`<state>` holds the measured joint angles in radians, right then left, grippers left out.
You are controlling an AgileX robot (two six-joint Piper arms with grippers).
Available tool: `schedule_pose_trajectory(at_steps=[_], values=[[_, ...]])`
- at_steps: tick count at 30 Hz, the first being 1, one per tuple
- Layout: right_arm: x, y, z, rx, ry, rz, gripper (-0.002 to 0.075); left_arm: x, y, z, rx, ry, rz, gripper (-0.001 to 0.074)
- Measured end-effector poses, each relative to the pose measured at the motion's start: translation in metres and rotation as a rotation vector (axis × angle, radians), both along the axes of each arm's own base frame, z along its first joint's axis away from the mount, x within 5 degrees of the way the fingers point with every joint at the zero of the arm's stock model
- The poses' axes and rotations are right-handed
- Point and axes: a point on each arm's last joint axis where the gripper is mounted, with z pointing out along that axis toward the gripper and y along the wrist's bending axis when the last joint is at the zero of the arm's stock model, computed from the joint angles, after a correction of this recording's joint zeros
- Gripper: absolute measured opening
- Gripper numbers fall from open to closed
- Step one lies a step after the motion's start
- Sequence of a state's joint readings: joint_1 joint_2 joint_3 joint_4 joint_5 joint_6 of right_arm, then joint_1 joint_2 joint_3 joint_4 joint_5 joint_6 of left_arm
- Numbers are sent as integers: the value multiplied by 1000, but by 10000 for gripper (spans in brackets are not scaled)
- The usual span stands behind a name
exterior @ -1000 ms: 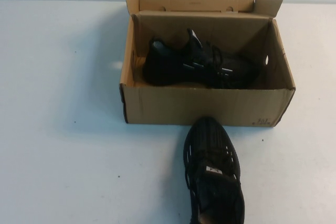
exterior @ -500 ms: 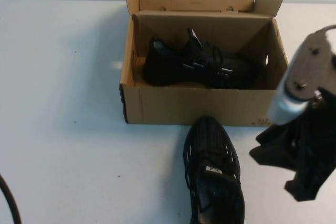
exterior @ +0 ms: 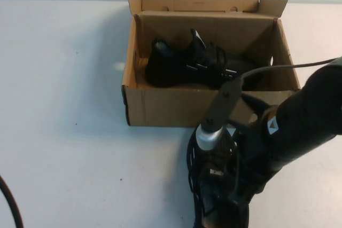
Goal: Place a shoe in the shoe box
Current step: Pick up the shoe from the table
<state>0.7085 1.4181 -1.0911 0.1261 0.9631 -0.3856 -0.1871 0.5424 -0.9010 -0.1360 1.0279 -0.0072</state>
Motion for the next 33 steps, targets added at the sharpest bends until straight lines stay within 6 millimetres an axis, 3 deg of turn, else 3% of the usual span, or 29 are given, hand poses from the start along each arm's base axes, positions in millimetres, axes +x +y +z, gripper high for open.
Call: schedule_pose_trajectory(at_steps=[13,18,21,26,33], values=[[25,18,-41,-85,-18,16,316,-1,0,-1,1,19,-4,-1],[28,21,-47,-89,-26,20,314,-1,0,-1,1,19,-4,-1],[29,22,-50,-97,-21,23,259,-1,0,-1,1,19,-4,-1],[30,22,-54,-114,-8,27,50,-1,0,-1,1,19,-4,-1],[32,24,-45,-142,-8,89,14,-1,-1,-1,-4,20,-7,-1]])
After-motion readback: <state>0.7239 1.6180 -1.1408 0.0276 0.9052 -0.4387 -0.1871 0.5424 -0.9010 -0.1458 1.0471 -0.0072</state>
